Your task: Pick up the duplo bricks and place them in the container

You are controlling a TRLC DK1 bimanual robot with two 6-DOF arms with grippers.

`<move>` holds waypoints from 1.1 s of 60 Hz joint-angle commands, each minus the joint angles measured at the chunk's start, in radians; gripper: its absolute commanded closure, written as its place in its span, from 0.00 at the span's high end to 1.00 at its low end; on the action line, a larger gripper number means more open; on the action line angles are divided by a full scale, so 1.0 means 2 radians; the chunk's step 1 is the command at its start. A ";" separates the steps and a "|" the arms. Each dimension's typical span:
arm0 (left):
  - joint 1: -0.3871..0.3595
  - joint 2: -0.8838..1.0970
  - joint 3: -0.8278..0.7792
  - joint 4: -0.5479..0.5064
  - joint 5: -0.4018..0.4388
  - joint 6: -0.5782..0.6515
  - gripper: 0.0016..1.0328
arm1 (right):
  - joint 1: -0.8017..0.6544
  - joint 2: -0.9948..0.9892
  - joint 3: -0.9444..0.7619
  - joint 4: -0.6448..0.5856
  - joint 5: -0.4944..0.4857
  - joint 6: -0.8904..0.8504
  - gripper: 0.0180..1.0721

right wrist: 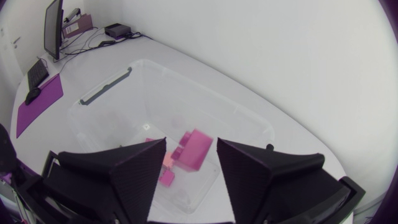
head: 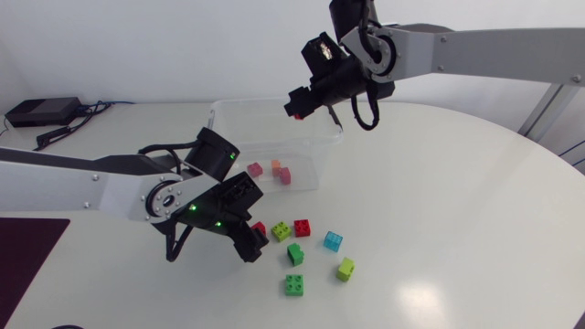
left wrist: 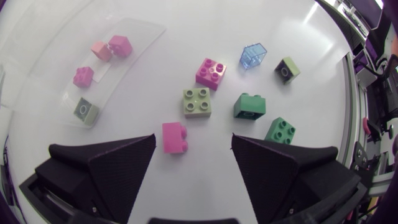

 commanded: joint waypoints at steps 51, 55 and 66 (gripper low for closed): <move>0.045 0.066 0.048 -0.002 0.006 0.043 0.16 | 0.026 -0.208 -0.408 -0.025 -0.029 -0.125 0.90; 0.045 0.019 0.038 -0.003 0.008 0.038 0.16 | 0.027 -0.187 -0.405 -0.025 -0.029 -0.134 0.89; 0.056 -0.091 0.036 -0.014 0.024 0.014 0.16 | 0.035 -0.142 -0.398 -0.024 -0.029 -0.150 0.86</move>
